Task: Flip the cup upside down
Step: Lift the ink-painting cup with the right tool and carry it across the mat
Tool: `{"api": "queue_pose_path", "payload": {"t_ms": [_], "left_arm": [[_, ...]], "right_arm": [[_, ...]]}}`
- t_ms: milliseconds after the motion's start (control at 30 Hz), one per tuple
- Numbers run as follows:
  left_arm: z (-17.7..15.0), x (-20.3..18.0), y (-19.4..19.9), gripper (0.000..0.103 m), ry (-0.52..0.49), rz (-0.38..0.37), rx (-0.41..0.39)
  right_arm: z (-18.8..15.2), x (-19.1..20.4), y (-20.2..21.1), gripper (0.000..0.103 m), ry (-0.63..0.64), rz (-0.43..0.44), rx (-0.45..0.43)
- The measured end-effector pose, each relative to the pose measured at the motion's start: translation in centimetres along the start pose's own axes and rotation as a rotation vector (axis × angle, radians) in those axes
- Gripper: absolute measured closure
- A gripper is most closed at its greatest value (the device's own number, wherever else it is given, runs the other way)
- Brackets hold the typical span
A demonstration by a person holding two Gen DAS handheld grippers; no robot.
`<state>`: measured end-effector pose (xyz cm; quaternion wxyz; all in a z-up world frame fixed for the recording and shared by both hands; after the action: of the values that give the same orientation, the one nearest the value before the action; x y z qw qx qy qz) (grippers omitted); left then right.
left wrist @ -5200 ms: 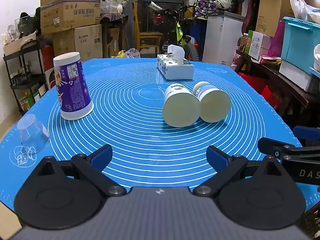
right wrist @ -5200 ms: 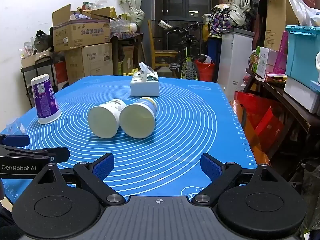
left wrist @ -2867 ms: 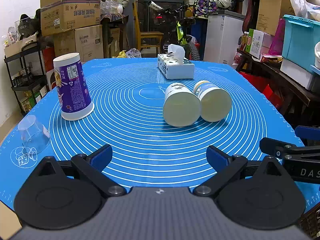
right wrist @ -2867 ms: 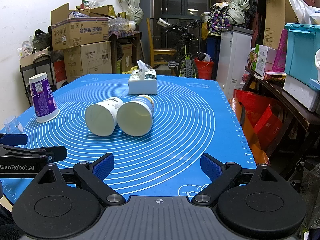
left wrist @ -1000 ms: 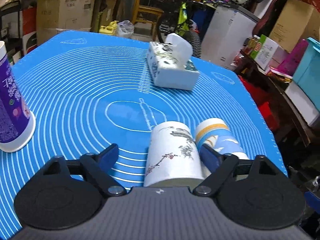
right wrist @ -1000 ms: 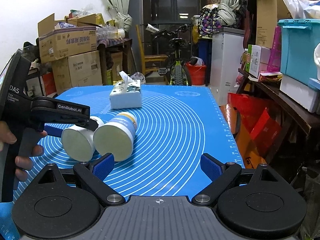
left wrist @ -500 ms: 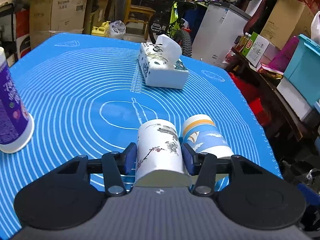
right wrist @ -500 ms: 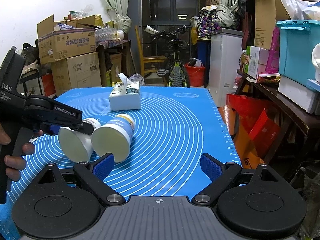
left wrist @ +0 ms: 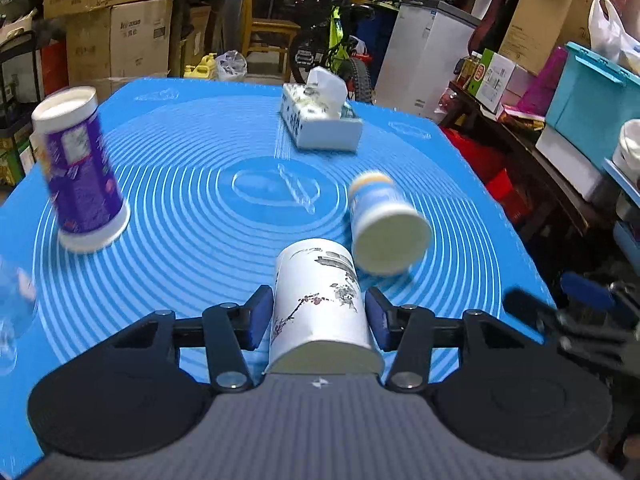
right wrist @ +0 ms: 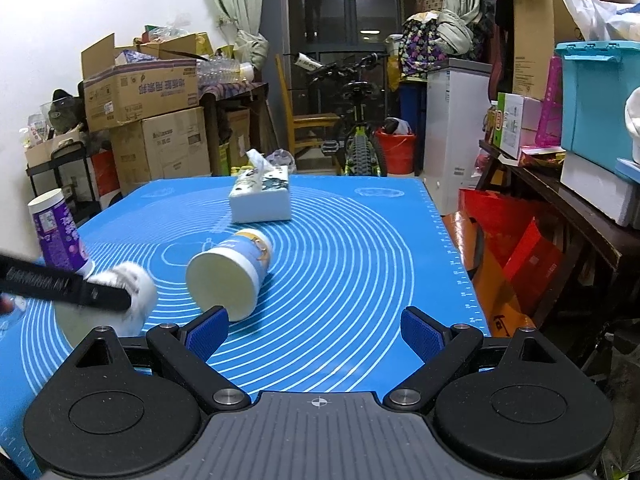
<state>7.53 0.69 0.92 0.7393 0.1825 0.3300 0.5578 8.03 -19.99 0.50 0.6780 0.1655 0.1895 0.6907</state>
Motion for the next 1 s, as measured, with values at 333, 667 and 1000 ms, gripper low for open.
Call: {"api": "queue_pose_path", "payload": {"t_ms": [333, 667, 1000], "left_arm": [[-1.8, 0.3, -0.6, 0.018, -0.017, 0.028, 0.015], [-2.2, 0.0, -1.0, 0.016, -0.051, 0.012, 0.02], [-1.0, 0.2, 3.6, 0.003, -0.079, 0.003, -0.099]], "right_arm": [[-0.2, 0.7, 0.7, 0.01, 0.03, 0.001, 0.015], [-0.4, 0.7, 0.7, 0.01, 0.036, 0.0, 0.023], [0.9, 1.7, 0.6, 0.009, 0.041, 0.074, 0.069]]}}
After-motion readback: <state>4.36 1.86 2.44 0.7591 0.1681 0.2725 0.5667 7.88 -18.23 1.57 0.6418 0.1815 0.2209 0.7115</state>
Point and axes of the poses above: each gripper's, at about its wrist camera, not at the fingertips, and y roughly against the way its jaws point, x to its left, z to its top, the point moved 2 cm from there along -y, roughly the way its jaws point, and after that the axes turned 9 degrees about -z, right-handed, at the moved point
